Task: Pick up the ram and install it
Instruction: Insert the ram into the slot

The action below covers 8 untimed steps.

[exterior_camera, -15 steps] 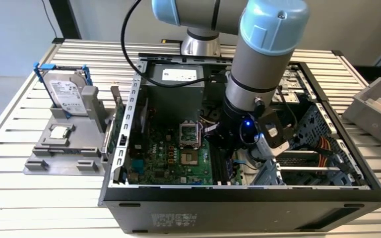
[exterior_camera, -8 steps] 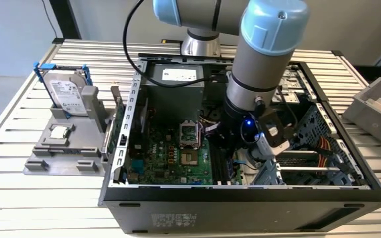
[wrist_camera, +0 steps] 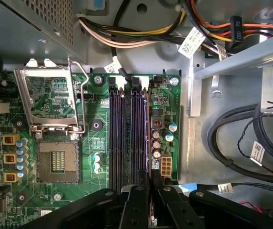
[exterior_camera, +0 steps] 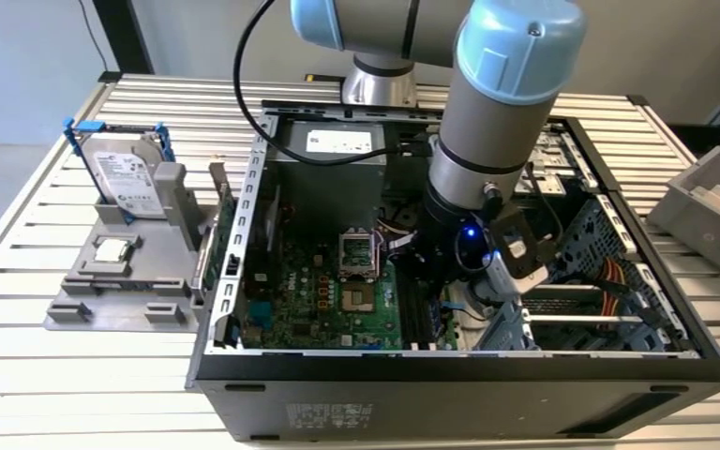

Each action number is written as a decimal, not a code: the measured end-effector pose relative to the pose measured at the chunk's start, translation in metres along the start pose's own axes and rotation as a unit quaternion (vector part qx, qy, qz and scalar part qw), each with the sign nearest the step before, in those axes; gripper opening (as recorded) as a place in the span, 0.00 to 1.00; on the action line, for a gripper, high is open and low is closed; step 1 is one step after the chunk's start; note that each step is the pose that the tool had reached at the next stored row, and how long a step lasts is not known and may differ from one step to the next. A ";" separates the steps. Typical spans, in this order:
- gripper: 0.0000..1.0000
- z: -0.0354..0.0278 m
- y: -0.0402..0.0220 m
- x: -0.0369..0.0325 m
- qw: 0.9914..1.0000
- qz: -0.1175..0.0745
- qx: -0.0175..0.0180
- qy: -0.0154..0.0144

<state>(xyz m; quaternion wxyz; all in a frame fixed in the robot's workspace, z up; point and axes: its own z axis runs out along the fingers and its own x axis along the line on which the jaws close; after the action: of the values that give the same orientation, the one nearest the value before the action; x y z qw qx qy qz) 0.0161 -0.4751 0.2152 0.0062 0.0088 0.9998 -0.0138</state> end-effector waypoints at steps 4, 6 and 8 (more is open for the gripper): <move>0.00 0.0005 0.0007 0.0001 1.000 0.000 0.000 0.000; 0.00 0.0010 0.0015 0.0000 1.000 0.000 0.000 0.000; 0.00 0.0014 0.0019 0.0001 1.000 0.000 0.000 0.000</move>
<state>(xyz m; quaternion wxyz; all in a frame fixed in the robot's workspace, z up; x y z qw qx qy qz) 0.0161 -0.4733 0.2137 0.0062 0.0088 0.9998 -0.0141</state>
